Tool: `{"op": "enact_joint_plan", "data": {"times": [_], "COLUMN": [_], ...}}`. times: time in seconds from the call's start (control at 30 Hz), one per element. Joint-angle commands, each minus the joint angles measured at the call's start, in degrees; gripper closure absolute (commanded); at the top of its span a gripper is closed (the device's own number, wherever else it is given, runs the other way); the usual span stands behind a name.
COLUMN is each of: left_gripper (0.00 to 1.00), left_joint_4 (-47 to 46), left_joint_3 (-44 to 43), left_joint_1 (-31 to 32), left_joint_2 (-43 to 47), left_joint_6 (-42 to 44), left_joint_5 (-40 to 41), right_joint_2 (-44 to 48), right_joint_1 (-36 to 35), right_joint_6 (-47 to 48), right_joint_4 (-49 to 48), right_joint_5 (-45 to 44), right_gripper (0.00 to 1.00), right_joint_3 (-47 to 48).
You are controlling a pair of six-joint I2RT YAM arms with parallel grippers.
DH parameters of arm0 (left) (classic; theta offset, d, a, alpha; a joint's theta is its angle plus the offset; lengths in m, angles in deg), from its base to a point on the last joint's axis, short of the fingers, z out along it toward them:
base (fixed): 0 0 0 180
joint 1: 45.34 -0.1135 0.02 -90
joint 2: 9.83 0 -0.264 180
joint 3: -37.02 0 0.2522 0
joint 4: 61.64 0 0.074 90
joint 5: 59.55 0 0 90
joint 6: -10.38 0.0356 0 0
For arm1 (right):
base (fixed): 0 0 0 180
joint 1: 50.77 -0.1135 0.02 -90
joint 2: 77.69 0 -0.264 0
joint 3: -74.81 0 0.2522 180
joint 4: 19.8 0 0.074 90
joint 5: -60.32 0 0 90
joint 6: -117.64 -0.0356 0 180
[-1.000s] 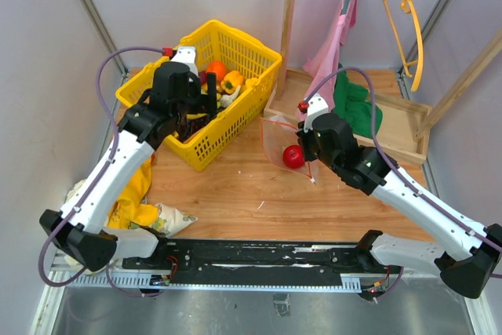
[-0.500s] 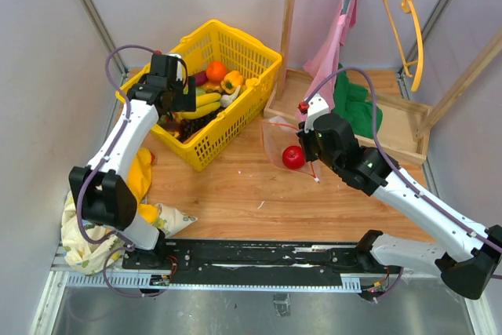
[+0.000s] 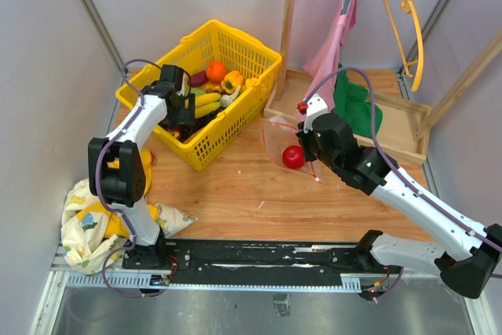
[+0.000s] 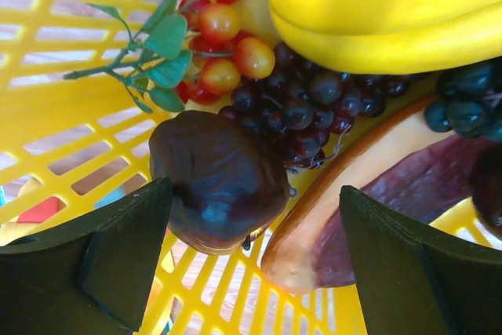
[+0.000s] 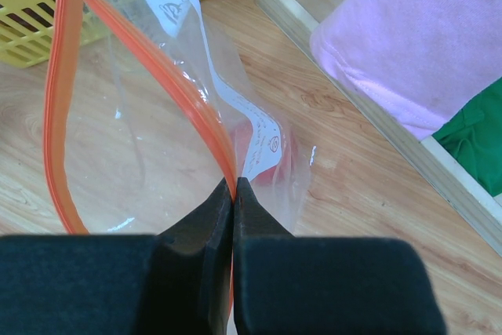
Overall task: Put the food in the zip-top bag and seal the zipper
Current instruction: Pick up the fake fruit from the bin.
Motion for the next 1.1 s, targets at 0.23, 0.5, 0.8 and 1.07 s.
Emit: {"op": "enact_joint_plan", "data": {"times": [0.23, 0.5, 0.8, 1.07], "left_gripper": [0.09, 0.13, 0.34, 0.43], "left_joint_4": [-0.52, -0.1, -0.09, -3.65], "left_joint_3": [4.49, 4.25, 3.72, 5.41], "left_joint_1": [-1.07, -1.07, -1.07, -0.64], "left_joint_2": [-4.74, -6.4, -3.84, 4.67], "left_joint_6": [-0.77, -0.77, -0.63, -0.17], "left_joint_5": [2.31, 2.33, 1.47, -0.71], "right_joint_2": [-0.75, -0.91, -0.52, -0.49], "right_joint_1": [0.99, 0.98, 1.03, 1.02], "right_joint_6": [0.61, 0.51, 0.42, 0.43], "right_joint_4": [0.1, -0.2, -0.03, 0.56], "right_joint_5": [-0.36, -0.36, -0.4, -1.05], "right_gripper": [0.99, 0.99, 0.99, 0.99], "right_joint_3": [-0.59, -0.67, -0.35, 0.38]}}
